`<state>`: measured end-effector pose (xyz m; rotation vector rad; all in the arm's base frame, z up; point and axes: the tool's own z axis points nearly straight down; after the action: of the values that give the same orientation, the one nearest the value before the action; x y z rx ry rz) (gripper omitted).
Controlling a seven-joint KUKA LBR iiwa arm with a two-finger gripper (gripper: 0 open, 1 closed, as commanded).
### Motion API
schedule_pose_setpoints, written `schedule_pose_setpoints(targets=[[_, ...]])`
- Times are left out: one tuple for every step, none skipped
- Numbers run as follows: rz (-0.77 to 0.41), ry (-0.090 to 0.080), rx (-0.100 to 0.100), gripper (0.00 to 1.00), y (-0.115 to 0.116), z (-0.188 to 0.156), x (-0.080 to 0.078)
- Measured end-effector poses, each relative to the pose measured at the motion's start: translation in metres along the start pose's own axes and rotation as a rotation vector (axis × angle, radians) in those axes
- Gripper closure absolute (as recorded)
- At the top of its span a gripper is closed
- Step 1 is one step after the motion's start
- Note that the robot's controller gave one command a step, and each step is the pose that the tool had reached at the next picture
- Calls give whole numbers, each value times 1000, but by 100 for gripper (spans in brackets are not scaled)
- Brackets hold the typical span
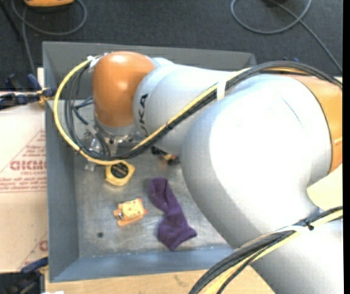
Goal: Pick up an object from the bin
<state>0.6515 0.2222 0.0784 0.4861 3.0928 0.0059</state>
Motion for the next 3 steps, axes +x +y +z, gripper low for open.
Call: schedule_pose_setpoints(targets=[[-110, 7, 3, 0, -43, -87, 71], [-109, 8, 4, 0, -44, -86, 72], [-150, 1, -1, 0, -65, -39, 47]])
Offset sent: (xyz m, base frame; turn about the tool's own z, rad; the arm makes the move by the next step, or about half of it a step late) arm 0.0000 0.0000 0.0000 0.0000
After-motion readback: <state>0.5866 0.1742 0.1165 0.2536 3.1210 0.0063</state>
